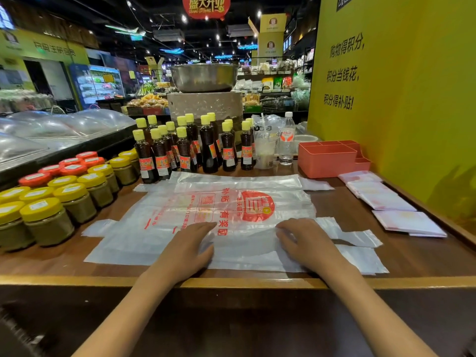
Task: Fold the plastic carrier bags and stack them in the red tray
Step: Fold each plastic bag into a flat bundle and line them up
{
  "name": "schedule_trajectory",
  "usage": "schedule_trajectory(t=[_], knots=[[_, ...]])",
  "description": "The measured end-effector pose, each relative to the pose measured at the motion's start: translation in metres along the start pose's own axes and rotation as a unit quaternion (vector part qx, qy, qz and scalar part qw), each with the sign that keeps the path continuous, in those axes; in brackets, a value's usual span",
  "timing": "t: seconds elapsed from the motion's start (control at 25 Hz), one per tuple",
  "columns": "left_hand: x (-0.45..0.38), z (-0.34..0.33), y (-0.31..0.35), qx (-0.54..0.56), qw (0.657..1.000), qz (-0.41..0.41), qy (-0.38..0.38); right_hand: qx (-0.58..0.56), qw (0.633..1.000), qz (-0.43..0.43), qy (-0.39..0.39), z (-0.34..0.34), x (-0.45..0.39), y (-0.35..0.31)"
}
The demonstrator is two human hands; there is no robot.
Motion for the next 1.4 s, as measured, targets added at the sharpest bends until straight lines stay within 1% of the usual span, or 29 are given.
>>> schedule_trajectory(t=[0.2, 0.32, 0.44, 0.52, 0.6, 0.68, 0.72, 0.8, 0.88, 1.0, 1.08, 1.12, 1.16, 1.2, 1.24, 1.28, 1.32, 1.4], knots=[[0.001, 0.003, 0.001, -0.012, 1.0, 0.004, 0.015, -0.007, 1.0, 0.013, -0.02, 0.003, 0.009, -0.001], [0.005, 0.008, 0.01, -0.024, 0.999, 0.005, 0.035, 0.039, 0.999, 0.018, -0.015, 0.003, 0.008, -0.001], [0.01, 0.012, 0.012, -0.037, 0.999, 0.008, 0.036, 0.089, 0.996, 0.023, -0.007, 0.005, 0.01, -0.002], [0.012, 0.016, 0.014, -0.076, 0.997, 0.004, 0.02, 0.115, 0.993, 0.032, -0.023, 0.013, 0.013, -0.003], [0.014, 0.021, 0.019, -0.117, 0.993, -0.005, -0.004, 0.137, 0.987, 0.053, -0.059, 0.026, 0.019, -0.004], [0.015, 0.033, 0.024, -0.118, 0.993, -0.007, -0.014, 0.137, 0.982, 0.08, -0.106, 0.045, 0.022, -0.003], [0.013, 0.04, 0.025, -0.113, 0.993, -0.01, -0.015, 0.125, 0.981, 0.09, -0.116, 0.055, 0.022, -0.004], [0.005, 0.053, 0.027, -0.119, 0.992, -0.028, -0.011, 0.091, 0.985, 0.094, -0.113, 0.07, 0.019, -0.005], [-0.006, 0.054, 0.029, -0.134, 0.99, -0.036, 0.015, 0.088, 0.986, 0.079, -0.114, 0.077, 0.008, -0.007], [-0.018, 0.034, 0.032, -0.14, 0.987, -0.032, 0.068, 0.148, 0.984, 0.031, -0.097, 0.066, -0.01, -0.009], [-0.019, 0.015, 0.036, -0.128, 0.987, -0.033, 0.086, 0.219, 0.975, 0.014, -0.046, 0.049, -0.017, -0.013], [-0.018, 0.006, 0.035, -0.117, 0.99, -0.029, 0.074, 0.232, 0.973, 0.011, -0.005, 0.041, -0.017, -0.018], [-0.017, -0.003, 0.034, -0.105, 0.993, -0.022, 0.047, 0.216, 0.975, 0.02, 0.04, 0.033, -0.016, -0.025], [-0.016, -0.012, 0.031, -0.096, 0.995, -0.008, 0.007, 0.181, 0.98, 0.037, 0.07, 0.025, -0.012, -0.036], [-0.015, -0.02, 0.028, -0.096, 0.995, 0.01, -0.037, 0.146, 0.984, 0.063, 0.076, 0.016, -0.007, -0.048], [-0.016, -0.025, 0.025, -0.097, 0.992, 0.028, -0.076, 0.113, 0.989, 0.084, 0.053, 0.007, -0.003, -0.059], [-0.017, -0.028, 0.022, -0.097, 0.989, 0.042, -0.107, 0.083, 0.992, 0.097, 0.006, -0.004, 0.0, -0.067], [-0.02, -0.032, 0.017, -0.1, 0.983, 0.057, -0.144, 0.042, 0.989, 0.088, -0.11, -0.023, 0.002, -0.072]])
Point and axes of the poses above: each hand's wrist, its own x-axis away from the middle knuckle, its own z-axis out of the back of the hand, y = z × x, the point moved 2 cm from there along -x, towards the middle knuckle, and after that the axes turned 7 degrees about x, right-handed, at the moved point
